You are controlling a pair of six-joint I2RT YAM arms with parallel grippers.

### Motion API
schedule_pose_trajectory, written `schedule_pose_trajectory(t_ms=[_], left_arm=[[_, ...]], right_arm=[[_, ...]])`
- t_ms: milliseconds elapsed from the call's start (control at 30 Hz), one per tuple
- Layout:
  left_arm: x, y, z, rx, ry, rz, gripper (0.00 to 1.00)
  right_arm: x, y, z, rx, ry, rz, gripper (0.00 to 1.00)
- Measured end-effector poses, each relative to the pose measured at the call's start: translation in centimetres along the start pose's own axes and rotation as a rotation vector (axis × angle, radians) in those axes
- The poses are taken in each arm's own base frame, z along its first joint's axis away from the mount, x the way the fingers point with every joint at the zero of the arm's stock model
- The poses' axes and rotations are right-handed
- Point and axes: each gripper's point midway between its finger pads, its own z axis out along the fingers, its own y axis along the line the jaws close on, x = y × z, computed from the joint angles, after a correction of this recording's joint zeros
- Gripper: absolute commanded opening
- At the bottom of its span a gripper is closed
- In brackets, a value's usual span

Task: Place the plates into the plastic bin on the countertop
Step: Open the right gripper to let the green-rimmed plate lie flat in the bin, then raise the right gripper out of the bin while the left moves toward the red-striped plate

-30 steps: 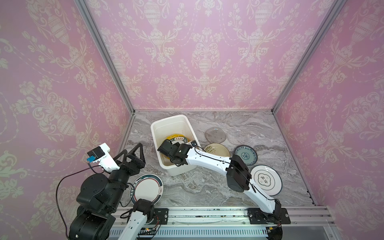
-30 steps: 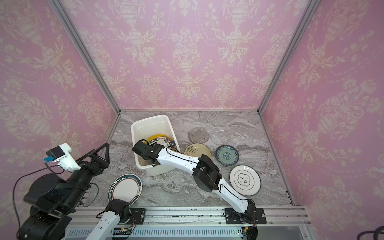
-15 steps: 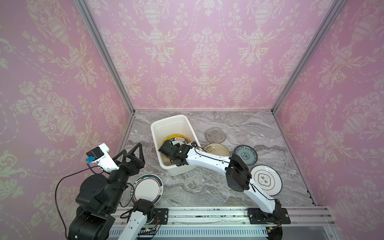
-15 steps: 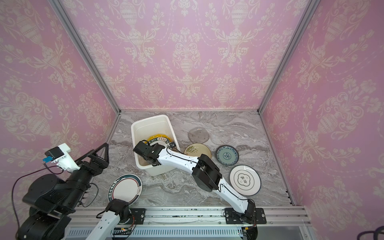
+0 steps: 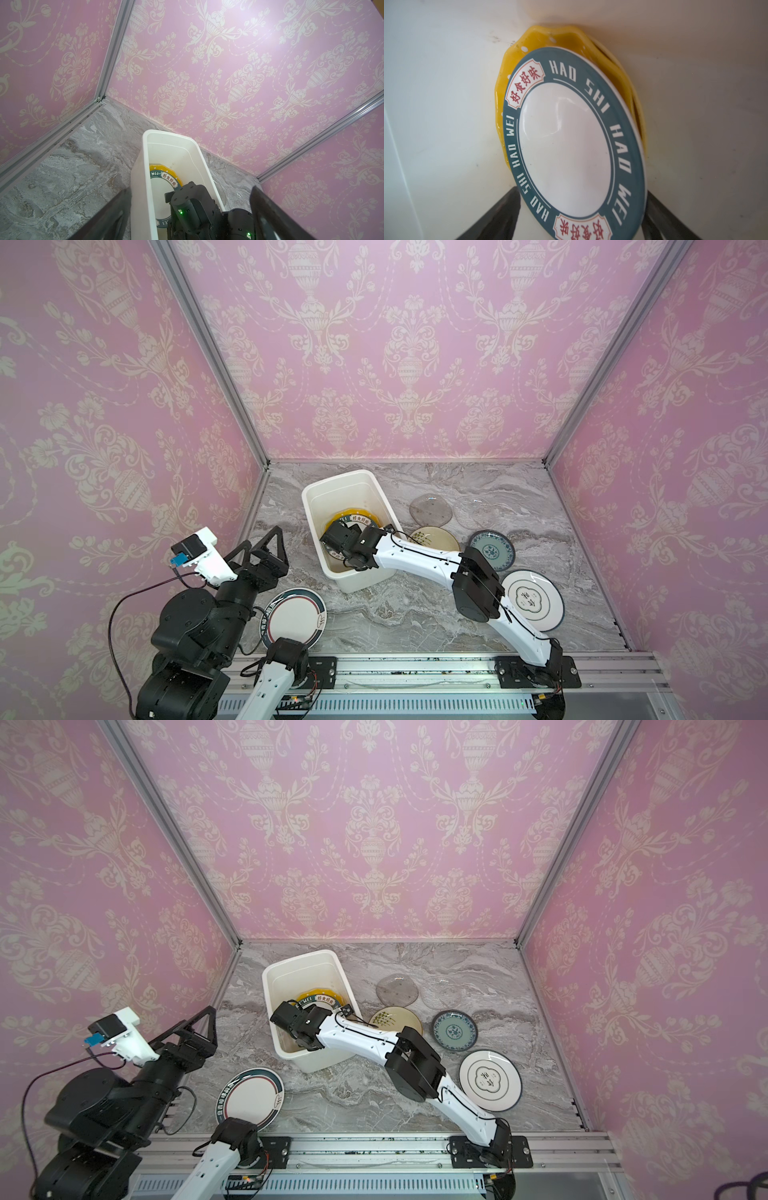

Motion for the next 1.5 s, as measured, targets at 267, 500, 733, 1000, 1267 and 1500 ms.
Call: schedule_pose_trajectory(t_ms=[267, 500, 733, 1000, 1267, 1500], left_arm=[[0.0, 0.0, 0.0, 0.0, 0.001, 0.001, 0.91], [0.1, 0.1, -0.1, -0.004, 0.005, 0.002, 0.91], [0.2, 0.1, 0.2, -0.014, 0.017, 0.005, 0.91], [-0.1, 0.0, 0.1, -0.03, 0.034, 0.01, 0.91], [0.3, 0.5, 0.4, -0.102, 0.113, 0.041, 0.91], [2.9, 2.9, 1.1, -0.277, 0.314, 0.111, 0.92]], right_arm=[[-0.5, 0.4, -0.2, 0.006, 0.01, -0.026, 1.0], [-1.0, 1.2, 0.0, -0.006, 0.022, -0.073, 1.0], [-2.3, 3.6, -0.1, -0.073, 0.052, -0.088, 1.0], [-2.7, 4.3, -0.1, -0.108, 0.057, -0.153, 1.0], [-3.7, 7.8, -3.9, -0.22, 0.061, -0.27, 0.99], [-6.0, 12.3, -12.6, -0.433, 0.078, -0.347, 0.98]])
